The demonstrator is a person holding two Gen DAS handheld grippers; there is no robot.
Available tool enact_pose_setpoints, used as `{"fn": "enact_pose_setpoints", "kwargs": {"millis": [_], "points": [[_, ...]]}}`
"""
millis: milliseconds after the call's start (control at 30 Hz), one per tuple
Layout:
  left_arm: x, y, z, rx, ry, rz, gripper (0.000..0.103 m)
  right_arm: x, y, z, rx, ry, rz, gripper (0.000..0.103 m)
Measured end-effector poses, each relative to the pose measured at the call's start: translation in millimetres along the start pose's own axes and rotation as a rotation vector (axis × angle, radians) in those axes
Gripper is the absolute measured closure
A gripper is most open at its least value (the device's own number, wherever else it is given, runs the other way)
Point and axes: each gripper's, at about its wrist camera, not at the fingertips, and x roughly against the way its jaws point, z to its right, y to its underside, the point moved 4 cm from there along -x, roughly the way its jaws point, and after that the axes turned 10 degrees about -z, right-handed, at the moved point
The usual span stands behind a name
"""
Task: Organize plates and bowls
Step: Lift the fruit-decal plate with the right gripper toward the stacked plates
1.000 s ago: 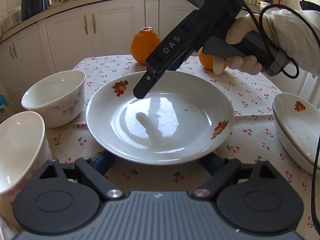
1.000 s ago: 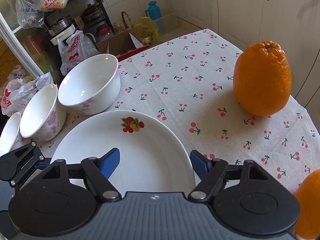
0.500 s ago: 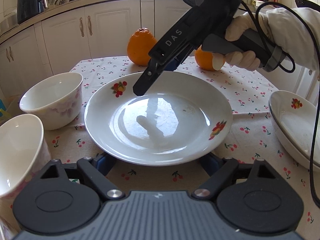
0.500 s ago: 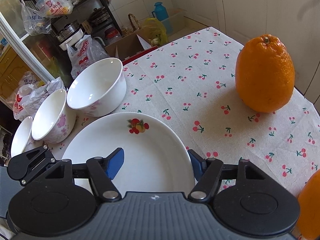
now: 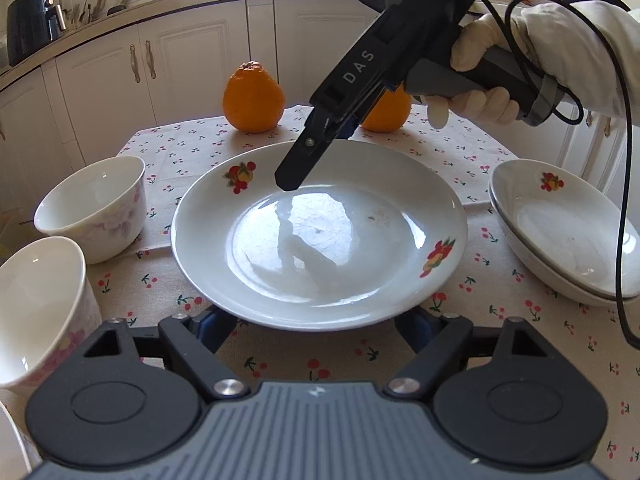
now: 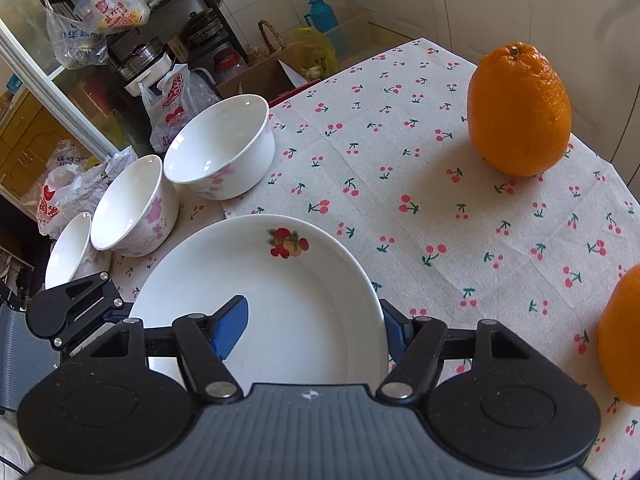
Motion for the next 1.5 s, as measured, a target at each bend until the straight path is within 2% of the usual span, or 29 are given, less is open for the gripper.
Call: {"fn": "enact_pose_setpoints", "kwargs": {"millis": [667, 1500], "points": [[41, -3, 45, -0.135, 0.123, -0.001, 0.019, 64, 71, -27, -0.073, 0.071, 0.118, 0.029], [36, -11, 127, -0.346, 0.331, -0.030, 0.020, 113, 200, -10, -0.303, 0.194, 0.206, 0.029]]}}
